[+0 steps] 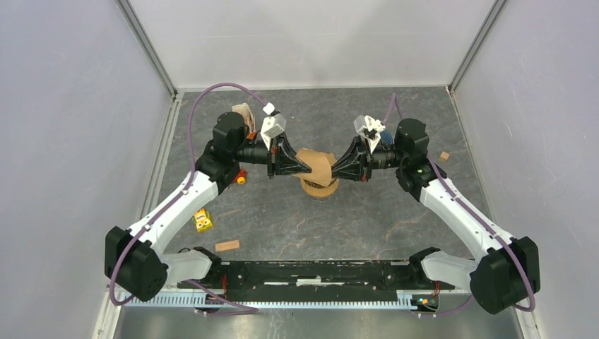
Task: Place the coffee filter in the dripper
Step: Pick up the coffee filter from the coffee filter holder.
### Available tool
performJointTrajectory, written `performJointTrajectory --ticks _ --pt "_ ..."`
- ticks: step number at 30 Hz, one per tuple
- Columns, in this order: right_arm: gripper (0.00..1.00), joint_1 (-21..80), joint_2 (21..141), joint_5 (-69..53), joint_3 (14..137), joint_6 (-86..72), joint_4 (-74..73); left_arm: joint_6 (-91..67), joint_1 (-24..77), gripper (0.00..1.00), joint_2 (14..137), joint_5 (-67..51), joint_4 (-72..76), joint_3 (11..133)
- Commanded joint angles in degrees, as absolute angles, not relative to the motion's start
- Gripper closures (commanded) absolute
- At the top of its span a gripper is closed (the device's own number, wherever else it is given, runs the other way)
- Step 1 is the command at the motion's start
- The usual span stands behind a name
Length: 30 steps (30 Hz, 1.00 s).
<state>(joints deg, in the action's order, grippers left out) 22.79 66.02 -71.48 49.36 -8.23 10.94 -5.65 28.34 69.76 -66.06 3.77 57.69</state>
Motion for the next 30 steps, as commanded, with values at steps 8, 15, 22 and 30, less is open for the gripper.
performJointTrajectory --ticks 8,15,22,30 --pt "0.90 24.2 67.7 -68.3 50.1 -9.7 14.3 -11.2 28.9 0.98 70.7 -63.3 15.2 55.4" --pt "1.00 24.1 67.5 -59.1 56.3 2.6 0.4 -8.3 28.8 0.67 70.3 -58.1 10.7 56.1" --pt "1.00 24.1 66.8 -42.2 63.8 9.0 -10.5 -7.0 27.3 0.21 69.2 -41.0 0.7 61.4" --pt "1.00 27.8 70.8 -11.8 72.7 5.0 -12.0 -15.4 28.7 0.12 74.5 -22.1 -8.6 73.6"
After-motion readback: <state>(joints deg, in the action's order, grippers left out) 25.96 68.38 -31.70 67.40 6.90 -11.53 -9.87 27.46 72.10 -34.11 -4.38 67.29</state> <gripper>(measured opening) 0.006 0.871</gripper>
